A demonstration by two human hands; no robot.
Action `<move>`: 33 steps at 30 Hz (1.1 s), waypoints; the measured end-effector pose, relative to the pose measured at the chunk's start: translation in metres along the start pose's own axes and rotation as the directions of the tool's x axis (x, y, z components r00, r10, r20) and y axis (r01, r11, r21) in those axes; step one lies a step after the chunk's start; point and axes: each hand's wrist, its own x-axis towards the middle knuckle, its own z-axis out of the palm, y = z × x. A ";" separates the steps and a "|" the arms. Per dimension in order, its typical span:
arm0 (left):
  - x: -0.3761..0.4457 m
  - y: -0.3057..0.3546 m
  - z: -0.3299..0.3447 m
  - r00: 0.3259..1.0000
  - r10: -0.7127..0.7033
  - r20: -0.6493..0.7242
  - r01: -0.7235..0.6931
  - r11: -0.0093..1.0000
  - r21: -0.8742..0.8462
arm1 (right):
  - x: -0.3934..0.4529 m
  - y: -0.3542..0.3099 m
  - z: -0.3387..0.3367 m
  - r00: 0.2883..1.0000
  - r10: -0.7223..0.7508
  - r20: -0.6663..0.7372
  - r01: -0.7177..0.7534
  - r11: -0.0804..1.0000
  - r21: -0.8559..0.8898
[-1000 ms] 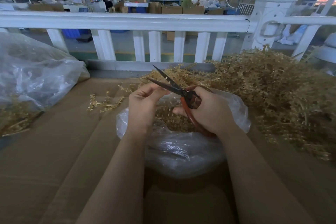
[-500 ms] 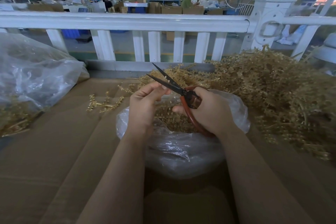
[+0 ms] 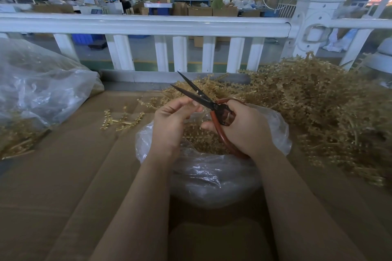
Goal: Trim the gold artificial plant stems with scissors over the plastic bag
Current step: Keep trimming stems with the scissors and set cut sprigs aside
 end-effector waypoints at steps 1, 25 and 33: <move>0.000 0.000 0.000 1.000 -0.003 0.000 0.003 1.000 0.002 | 0.000 0.000 0.000 1.000 0.001 0.002 -0.001 1.000 0.002; 0.001 -0.001 0.000 0.998 -0.025 -0.054 0.023 0.999 -0.033 | 0.001 -0.002 -0.002 0.999 0.051 0.003 -0.051 0.998 0.042; 0.002 -0.002 -0.001 0.999 -0.007 -0.052 0.007 1.000 -0.012 | 0.005 -0.002 -0.007 0.987 0.158 0.035 -0.159 0.914 0.374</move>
